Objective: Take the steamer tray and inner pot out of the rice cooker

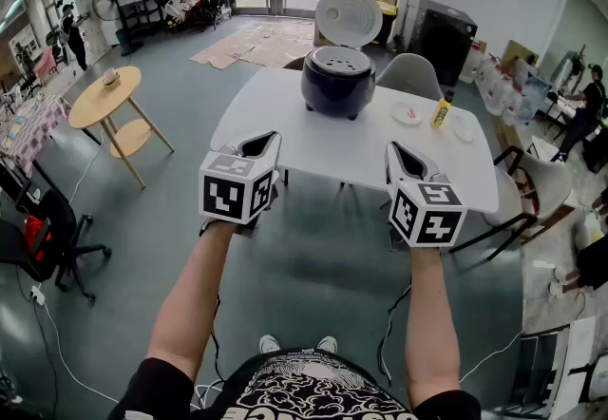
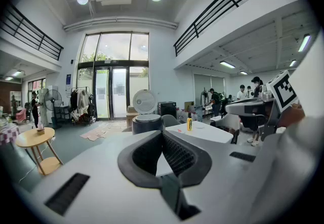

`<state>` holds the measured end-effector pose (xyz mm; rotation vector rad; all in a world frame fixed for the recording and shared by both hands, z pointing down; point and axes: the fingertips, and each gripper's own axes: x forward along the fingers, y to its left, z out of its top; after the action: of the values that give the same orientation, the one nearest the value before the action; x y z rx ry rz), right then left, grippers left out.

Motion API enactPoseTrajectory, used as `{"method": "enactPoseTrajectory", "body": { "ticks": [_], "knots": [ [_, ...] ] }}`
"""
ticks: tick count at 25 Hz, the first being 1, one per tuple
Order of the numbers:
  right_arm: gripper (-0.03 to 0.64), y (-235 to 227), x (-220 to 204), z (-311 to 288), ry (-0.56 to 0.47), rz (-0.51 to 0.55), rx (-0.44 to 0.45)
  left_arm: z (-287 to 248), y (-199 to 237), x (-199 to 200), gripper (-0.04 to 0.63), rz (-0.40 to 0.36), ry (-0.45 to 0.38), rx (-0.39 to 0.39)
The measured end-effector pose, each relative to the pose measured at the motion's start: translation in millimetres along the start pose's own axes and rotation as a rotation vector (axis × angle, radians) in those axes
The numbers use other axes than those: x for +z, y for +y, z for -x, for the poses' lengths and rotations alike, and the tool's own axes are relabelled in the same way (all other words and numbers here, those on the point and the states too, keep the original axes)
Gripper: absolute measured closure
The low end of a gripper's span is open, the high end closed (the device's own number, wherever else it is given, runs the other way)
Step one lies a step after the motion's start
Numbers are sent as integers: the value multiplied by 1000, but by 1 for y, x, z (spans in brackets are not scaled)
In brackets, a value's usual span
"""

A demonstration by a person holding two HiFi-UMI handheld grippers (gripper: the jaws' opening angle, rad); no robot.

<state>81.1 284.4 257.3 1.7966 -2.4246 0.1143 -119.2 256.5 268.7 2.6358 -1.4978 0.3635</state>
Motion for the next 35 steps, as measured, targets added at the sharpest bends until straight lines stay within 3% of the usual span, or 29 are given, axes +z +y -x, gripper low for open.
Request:
{"method": "enactPoseTrajectory", "body": {
  "ticks": [12,17,35],
  "knots": [
    [600,3,-1,9,0,2,-21,6,-4,1,583,-1,-10,-16],
    [567,-1,-3,9,-4,-3,-18,3,-7,2,581,-8,-22,-6],
    [448,-4,-4,11,5,-20,-11,5,-2,6,441,-6,-36,15]
  ]
}}
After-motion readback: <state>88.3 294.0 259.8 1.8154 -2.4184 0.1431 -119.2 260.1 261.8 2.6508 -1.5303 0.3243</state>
